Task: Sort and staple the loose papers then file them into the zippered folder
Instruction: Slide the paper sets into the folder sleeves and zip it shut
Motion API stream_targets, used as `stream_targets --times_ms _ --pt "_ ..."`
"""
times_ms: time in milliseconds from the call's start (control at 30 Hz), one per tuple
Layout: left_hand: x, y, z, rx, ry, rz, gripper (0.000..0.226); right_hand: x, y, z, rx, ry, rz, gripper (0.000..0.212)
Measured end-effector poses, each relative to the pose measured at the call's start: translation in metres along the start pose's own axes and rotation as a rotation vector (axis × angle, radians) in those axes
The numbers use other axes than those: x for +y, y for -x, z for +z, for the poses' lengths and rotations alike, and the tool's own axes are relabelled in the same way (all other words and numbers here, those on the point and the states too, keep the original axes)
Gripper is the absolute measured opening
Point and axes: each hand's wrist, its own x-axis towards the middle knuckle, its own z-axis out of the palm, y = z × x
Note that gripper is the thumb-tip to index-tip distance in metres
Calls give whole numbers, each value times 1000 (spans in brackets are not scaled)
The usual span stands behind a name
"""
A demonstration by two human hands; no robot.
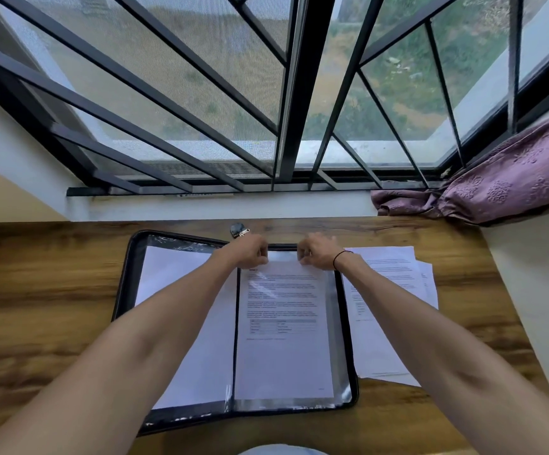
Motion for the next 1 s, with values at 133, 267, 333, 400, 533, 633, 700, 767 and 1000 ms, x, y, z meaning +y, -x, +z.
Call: stream_targets --times_ms 133,267,333,400,533,633,700,767,1000 --pt "4 4 7 139 123 -11 16 2 4 9 86 -87 45 21" --pt "4 7 10 143 131 -24 10 6 9 14 135 -240 50 22" --pt "3 8 11 137 158 -42 11 8 11 18 194 -327 73 33" --pt "0 9 12 165 210 -67 11 9 17 25 312 -469 149 48" --pt "0 21 16 255 313 -111 10 13 39 42 432 -747 286 67" --pt "1 30 22 299 380 -133 23 18 55 54 318 -884 377 69" --pt "2 35 26 327 375 -130 34 21 61 60 216 -882 376 61" --pt "6 42 29 356 344 -118 39 19 68 63 54 -913 344 50" --pt "35 81 34 195 518 -115 53 -18 90 45 -192 -1053 287 47"
